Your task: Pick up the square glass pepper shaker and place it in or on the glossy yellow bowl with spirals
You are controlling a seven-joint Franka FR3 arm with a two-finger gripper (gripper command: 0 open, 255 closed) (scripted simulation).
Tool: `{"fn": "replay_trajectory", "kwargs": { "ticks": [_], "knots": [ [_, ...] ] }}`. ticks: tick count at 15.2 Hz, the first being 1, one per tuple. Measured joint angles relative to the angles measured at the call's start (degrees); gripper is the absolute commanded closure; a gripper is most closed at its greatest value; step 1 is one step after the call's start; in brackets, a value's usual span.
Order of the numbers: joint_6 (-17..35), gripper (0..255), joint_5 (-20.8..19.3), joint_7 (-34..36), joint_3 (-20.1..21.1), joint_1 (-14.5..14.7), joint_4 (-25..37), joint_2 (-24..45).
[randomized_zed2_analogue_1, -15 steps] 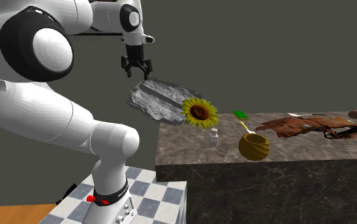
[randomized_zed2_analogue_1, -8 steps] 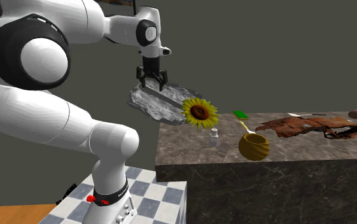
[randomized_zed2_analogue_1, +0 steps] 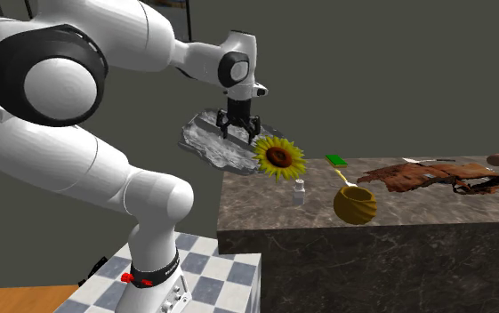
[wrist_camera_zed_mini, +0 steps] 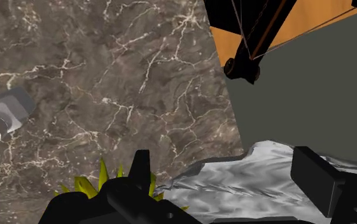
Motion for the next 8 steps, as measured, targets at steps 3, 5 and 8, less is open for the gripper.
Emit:
{"fn": "replay_trajectory", "kwargs": {
  "ticks": [3, 5, 8],
  "knots": [
    [3.77, 0, -0.96, -4.51, -4.40, -0.41, -0.75, 3.06],
    [5.96, 0, -1.30, -7.65, -7.46, -0.44, -0.51, 5.51],
    [9.50, 0, -1.25, -12.98, -12.69, 0.02, 0.32, 10.03]
  ]
}}
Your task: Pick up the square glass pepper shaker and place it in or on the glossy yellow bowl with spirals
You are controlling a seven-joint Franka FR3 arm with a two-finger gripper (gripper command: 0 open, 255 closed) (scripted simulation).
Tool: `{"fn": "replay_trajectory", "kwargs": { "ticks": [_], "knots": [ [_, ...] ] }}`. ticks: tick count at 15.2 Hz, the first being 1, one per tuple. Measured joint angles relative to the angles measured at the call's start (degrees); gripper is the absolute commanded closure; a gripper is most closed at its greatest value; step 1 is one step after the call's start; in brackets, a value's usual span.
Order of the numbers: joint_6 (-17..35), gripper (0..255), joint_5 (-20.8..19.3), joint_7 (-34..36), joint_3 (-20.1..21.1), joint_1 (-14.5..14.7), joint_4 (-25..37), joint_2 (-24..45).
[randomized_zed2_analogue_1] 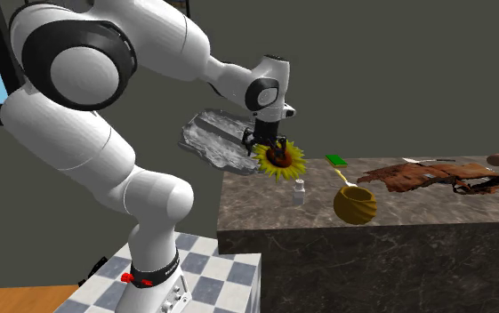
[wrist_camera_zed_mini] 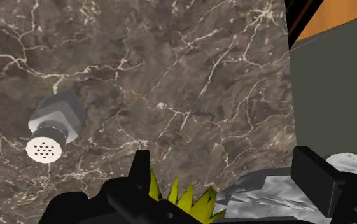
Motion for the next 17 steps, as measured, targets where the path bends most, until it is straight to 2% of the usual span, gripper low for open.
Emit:
{"fn": "replay_trajectory", "kwargs": {
  "ticks": [3, 7, 10, 13, 17],
  "knots": [
    [3.01, 0, 1.00, -5.30, -5.00, 1.05, 1.30, 4.54],
    [6.56, 0, 4.96, -13.81, -12.81, 4.20, 4.66, 12.50],
    [8.44, 0, 10.51, -21.76, -19.32, 7.46, 7.65, 19.53],
    [8.27, 0, 20.08, -31.93, -25.85, 11.04, 12.27, 29.18],
    [9.52, 0, 27.20, -37.81, -27.01, 11.81, 12.90, 34.95]
  ]
}}
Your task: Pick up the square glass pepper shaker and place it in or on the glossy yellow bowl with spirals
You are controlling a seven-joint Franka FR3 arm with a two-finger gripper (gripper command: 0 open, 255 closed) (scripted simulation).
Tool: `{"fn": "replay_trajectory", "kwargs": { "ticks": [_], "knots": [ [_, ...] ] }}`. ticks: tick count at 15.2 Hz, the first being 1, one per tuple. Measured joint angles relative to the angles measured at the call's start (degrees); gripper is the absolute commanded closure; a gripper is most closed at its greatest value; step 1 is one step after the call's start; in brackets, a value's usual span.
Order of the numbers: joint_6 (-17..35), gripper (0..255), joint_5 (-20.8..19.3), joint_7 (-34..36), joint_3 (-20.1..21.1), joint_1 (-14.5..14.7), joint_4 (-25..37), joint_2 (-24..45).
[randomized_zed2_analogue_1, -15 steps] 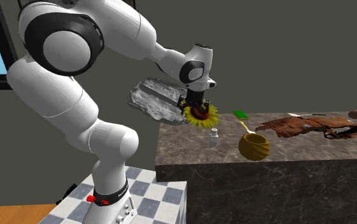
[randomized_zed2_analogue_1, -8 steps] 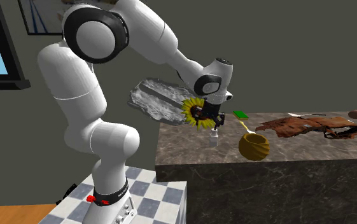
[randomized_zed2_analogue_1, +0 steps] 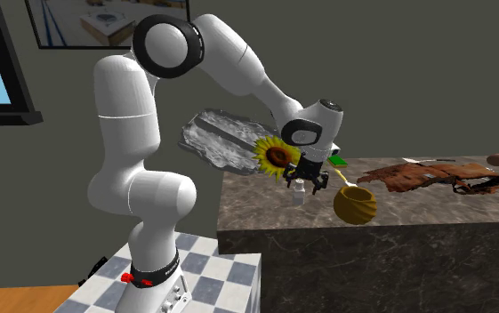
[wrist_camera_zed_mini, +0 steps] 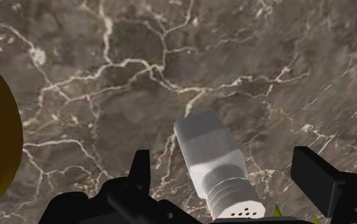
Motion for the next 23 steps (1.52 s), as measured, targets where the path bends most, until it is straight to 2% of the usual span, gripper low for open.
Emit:
{"fn": "replay_trajectory", "kwargs": {
  "ticks": [5, 10, 11, 21, 23],
  "knots": [
    [1.63, 0, 5.32, -3.47, 0.83, 0.03, -0.48, 3.94],
    [1.83, 0, 5.86, -3.89, 0.93, -0.05, -0.58, 4.29],
    [1.83, 255, 5.86, -3.89, 0.93, -0.05, -0.58, 4.29],
    [1.84, 255, 5.86, -3.90, 0.92, -0.05, -0.57, 4.29],
    [1.45, 255, 4.32, -2.63, 0.65, 0.22, -0.44, 3.12]
  ]
}}
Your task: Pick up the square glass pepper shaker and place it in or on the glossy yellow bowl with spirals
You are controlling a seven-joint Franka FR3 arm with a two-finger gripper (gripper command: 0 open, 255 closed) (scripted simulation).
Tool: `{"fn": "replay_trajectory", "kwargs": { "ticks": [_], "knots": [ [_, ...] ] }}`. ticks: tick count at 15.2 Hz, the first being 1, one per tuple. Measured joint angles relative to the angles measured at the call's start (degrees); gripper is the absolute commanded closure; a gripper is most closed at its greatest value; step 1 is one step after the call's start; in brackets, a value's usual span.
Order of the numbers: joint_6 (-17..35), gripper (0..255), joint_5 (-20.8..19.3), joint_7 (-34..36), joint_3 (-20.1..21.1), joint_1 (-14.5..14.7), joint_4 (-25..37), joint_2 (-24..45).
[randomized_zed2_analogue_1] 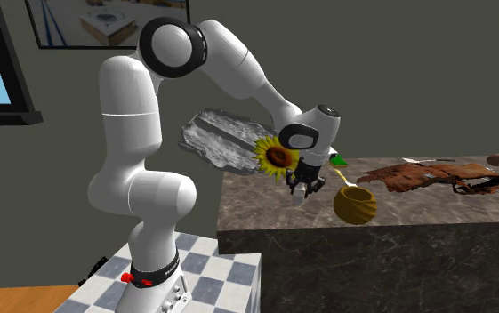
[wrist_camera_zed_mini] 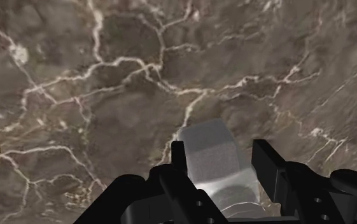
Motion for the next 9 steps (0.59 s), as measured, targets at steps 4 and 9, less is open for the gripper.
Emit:
{"fn": "replay_trajectory", "kwargs": {
  "ticks": [4, 9],
  "knots": [
    [-1.40, 255, -4.61, 3.80, -0.40, 0.44, 0.65, -3.46],
    [-3.78, 255, -10.07, 8.43, 0.05, 0.20, 1.86, -7.69]
  ]
}}
